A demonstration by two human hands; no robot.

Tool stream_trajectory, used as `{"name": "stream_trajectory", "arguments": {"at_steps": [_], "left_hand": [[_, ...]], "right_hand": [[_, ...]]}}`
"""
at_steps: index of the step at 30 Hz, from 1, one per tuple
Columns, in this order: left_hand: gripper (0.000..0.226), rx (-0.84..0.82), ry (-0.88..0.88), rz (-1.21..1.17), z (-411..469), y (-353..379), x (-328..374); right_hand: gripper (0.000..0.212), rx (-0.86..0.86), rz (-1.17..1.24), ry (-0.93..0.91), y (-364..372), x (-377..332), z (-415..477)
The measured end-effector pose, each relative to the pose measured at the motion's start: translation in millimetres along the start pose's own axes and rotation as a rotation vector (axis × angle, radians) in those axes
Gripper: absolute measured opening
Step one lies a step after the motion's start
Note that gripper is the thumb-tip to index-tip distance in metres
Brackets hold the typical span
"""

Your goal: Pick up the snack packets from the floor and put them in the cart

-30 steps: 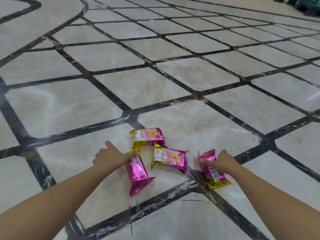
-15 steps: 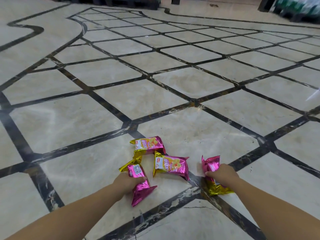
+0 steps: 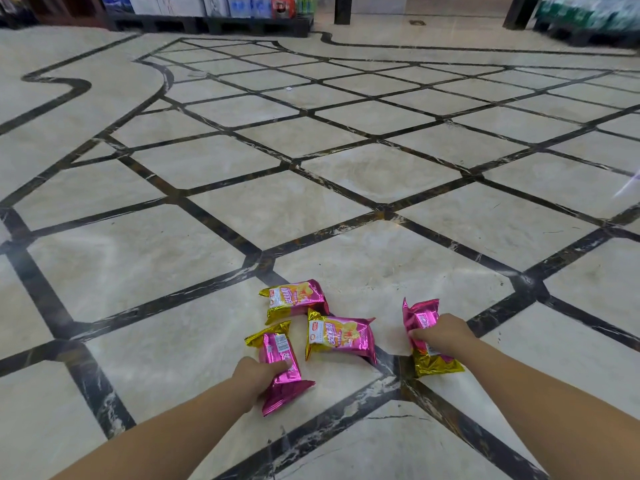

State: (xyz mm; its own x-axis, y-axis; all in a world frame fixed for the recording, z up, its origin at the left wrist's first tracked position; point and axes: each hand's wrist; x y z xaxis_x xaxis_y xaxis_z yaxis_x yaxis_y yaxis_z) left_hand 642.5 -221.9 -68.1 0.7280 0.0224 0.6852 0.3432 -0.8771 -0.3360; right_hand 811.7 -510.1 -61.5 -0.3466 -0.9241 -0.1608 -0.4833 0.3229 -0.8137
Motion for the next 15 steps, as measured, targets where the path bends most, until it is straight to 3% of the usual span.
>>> {"name": "stream_trajectory", "arguments": {"at_steps": [7, 10, 15], "left_hand": [[0.038, 0.064, 0.051, -0.209, 2, 2, 16], [0.037, 0.129, 0.277, -0.162, 4, -15, 53], [0.044, 0.116, 0.655, -0.206, -22, -43, 144]], "right_hand": [[0.048, 0.006, 0.201, 0.063, -17, -5, -9], [0.053, -0.041, 0.505, 0.031, -38, -34, -23], [0.031, -0.050, 0.763, -0.338, -99, -112, -76]]}}
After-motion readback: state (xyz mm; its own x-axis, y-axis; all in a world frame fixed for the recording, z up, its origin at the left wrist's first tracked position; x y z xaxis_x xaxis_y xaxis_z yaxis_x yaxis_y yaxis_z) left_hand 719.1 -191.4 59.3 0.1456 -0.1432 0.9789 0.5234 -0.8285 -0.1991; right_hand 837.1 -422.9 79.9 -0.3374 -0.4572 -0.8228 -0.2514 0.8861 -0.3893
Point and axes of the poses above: each hand's wrist, its own z-axis towards the middle knuckle, its own y-axis out of the palm, x = y × z, and after that the axes turned 11 degrees about y, right-handed
